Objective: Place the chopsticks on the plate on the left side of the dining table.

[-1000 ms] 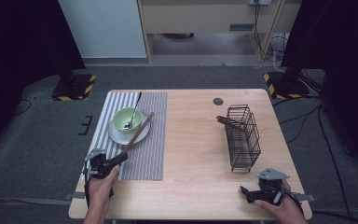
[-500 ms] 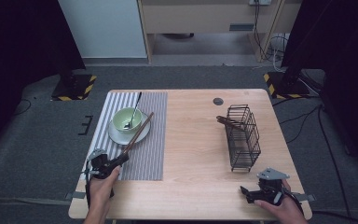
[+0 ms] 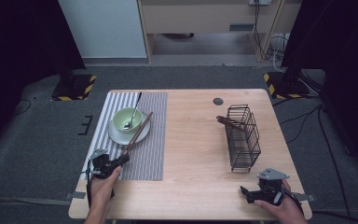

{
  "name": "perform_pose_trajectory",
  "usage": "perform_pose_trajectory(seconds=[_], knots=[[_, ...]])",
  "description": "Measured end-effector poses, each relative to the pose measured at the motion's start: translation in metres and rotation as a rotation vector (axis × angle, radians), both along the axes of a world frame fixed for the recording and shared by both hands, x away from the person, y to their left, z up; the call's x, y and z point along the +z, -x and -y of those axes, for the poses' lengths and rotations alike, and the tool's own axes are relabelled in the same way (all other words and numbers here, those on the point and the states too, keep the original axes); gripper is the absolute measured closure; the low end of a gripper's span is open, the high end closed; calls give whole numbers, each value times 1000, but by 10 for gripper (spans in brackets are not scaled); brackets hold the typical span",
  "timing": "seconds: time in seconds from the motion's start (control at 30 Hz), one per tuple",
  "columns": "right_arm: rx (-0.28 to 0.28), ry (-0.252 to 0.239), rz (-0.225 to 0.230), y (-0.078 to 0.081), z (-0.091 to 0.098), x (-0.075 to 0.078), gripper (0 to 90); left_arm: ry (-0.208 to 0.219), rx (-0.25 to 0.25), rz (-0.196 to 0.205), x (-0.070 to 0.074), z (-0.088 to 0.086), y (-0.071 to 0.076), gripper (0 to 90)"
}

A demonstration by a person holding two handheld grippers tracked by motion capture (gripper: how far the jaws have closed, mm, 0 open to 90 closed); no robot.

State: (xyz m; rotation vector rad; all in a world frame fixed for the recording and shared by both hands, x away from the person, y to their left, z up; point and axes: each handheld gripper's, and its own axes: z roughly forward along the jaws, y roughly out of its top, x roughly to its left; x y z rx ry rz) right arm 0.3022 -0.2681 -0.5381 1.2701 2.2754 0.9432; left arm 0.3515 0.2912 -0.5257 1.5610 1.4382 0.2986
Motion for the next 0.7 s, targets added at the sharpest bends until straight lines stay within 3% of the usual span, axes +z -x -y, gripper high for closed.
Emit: perform_pose_trajectory(seconds=[0.7], knots=[[-1,0,-1,0,0,0,5,-28,-4,-22,-4,4,-2,827]])
